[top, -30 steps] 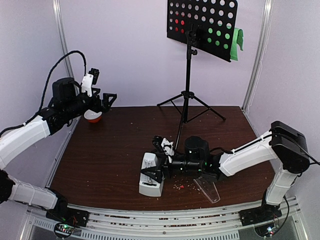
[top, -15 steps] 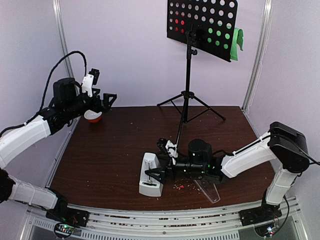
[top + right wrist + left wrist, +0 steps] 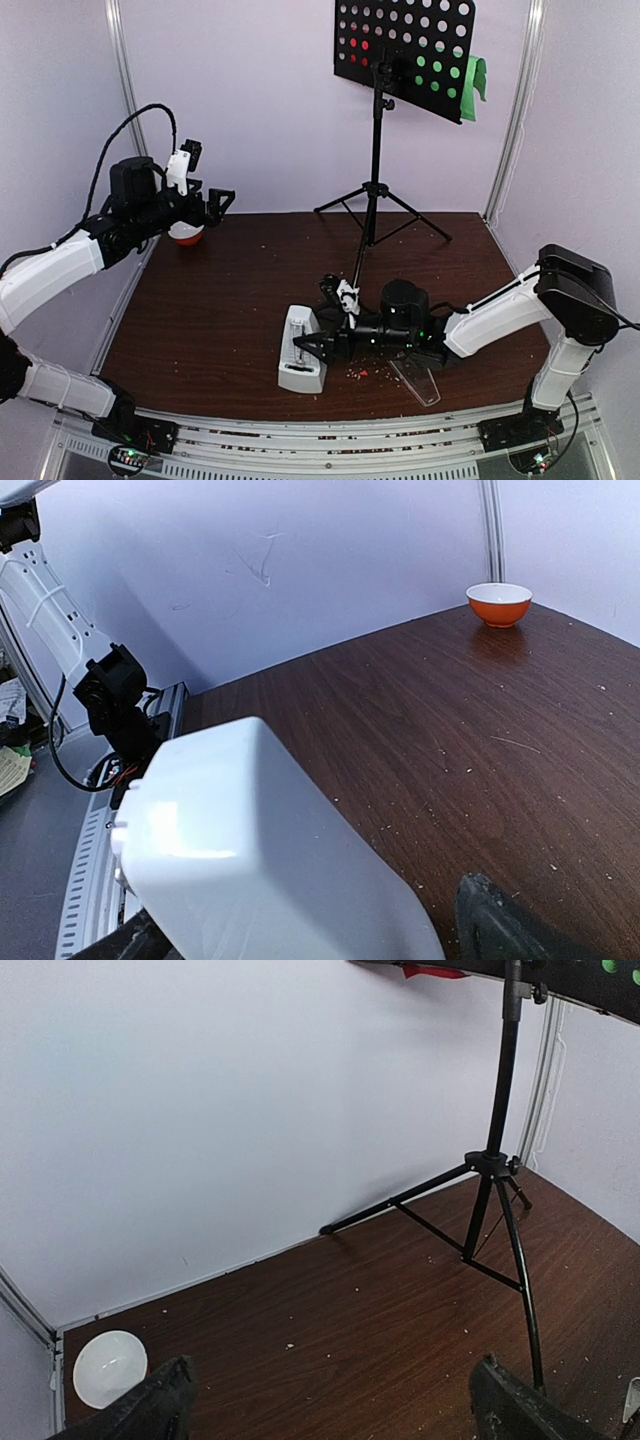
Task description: Pack up the instrument practice props
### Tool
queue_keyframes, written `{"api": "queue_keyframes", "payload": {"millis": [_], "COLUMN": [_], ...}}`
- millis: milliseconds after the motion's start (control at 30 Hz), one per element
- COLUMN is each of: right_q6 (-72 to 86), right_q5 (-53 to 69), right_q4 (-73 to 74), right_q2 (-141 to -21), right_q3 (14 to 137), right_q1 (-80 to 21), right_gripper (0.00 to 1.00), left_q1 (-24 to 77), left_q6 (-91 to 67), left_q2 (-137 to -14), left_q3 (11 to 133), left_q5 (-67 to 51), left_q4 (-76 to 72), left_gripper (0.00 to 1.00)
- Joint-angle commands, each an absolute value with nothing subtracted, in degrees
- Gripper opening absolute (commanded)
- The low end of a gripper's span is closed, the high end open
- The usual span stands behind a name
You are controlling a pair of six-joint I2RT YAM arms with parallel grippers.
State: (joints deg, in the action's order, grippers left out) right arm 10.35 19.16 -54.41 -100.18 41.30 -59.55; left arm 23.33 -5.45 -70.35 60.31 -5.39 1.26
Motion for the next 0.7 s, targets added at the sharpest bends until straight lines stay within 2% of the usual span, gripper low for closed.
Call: {"api": "queue_keyframes", "payload": {"millis": [0,667], "right_q6": [12.75,18.24], "right_q5": [19.42,21.27], "right_q4": [-59.42,-64.12], "right_q2": [-101.29,-103.87], "right_q3": [40.30,39.69], "right_q1": [-58.56,-57.67], "right_gripper": [0.88,0.85], "left_q1": [23.20,23.20], "left_q6": [-5.08,-4.81], "left_q2": [-69.66,-69.58], "left_q3": [60.35,60.38], "left_q5": [-5.18,-4.75], "left_q4": [-0.97,-0.88], "left_gripper": [0.98,0.98]}}
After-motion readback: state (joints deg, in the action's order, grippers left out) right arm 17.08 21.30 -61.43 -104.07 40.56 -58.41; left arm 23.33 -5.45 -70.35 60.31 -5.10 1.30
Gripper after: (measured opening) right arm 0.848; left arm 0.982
